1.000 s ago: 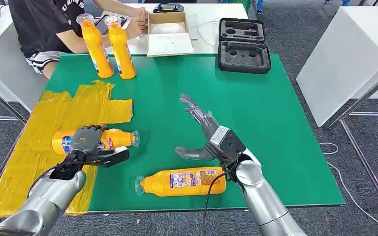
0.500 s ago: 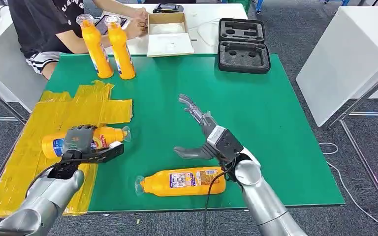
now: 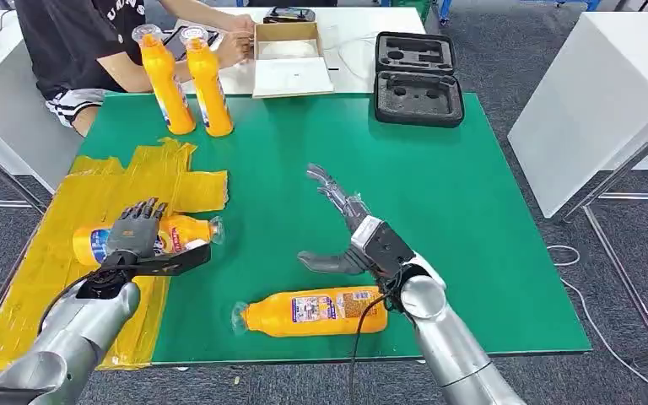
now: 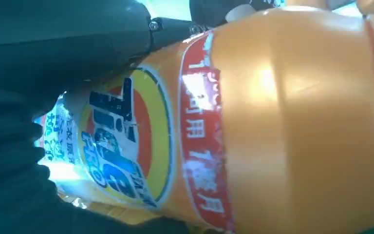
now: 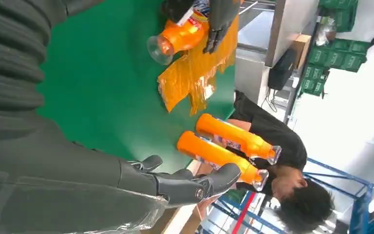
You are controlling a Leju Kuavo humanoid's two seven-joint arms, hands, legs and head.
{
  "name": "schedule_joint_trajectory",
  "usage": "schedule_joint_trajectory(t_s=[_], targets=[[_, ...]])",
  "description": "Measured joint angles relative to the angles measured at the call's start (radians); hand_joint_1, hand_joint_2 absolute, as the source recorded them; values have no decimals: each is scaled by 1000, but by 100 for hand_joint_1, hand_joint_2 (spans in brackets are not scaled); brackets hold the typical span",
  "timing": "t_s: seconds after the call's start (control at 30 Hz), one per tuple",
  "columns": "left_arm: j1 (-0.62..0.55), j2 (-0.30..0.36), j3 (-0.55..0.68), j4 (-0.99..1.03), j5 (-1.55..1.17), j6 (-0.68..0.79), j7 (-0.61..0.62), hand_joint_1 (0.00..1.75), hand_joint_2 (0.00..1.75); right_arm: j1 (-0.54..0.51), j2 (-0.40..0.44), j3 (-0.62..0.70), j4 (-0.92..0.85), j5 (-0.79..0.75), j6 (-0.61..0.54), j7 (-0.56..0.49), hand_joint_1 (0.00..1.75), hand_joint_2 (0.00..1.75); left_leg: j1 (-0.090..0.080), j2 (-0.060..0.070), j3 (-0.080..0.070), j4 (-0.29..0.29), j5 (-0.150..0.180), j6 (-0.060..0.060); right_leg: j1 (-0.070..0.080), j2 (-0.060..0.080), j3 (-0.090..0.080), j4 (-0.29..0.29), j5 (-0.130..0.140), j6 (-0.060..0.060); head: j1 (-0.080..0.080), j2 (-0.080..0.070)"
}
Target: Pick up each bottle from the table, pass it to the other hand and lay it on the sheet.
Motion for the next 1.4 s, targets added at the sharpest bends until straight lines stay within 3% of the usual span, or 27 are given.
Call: schedule_joint_trajectory(t_s=[0.37, 0.77, 1.03, 1.07, 1.17, 1.4], targets=[[83, -50, 53, -150, 229, 26, -278, 0, 0, 32, 0, -10, 19, 35, -22, -17, 0, 175, -1, -1, -2, 0, 0, 0, -1, 0, -2, 0, 0, 0, 0, 0], [225, -68, 18, -595, 428, -18, -342, 0, 0, 53, 0, -37, 19, 58, -34, -17, 0, 175, 0, 0, -5, 0, 0, 0, 0, 0, -5, 0, 0, 0, 0, 0], [326, -60, 22, -891, 671, -26, -398, 0, 0, 77, -2, -38, 6, 193, -119, 2, 0, 175, 0, 0, -7, 0, -1, 0, 0, 0, -6, 0, -1, 0, 0, 0], [331, -59, 22, -907, 671, -27, -399, 0, 175, 78, -3, -38, 5, 195, -121, 3, 0, 175, 0, 0, -7, 0, -1, 0, 0, 0, -6, 0, -1, 0, 0, 0], [343, -58, 27, -940, 694, -28, -406, 0, 175, 78, -3, -38, 3, 225, -134, 7, 0, 175, 0, 0, -7, 0, 0, 0, 0, 0, -6, 0, 0, 0, 0, 0], [372, -62, 64, -980, 808, -34, -431, 0, 175, 85, -21, 62, -46, 689, -215, 85, 0, 175, 0, 0, -7, 0, 0, 0, 0, 0, -7, 0, 0, 0, 0, 0]])
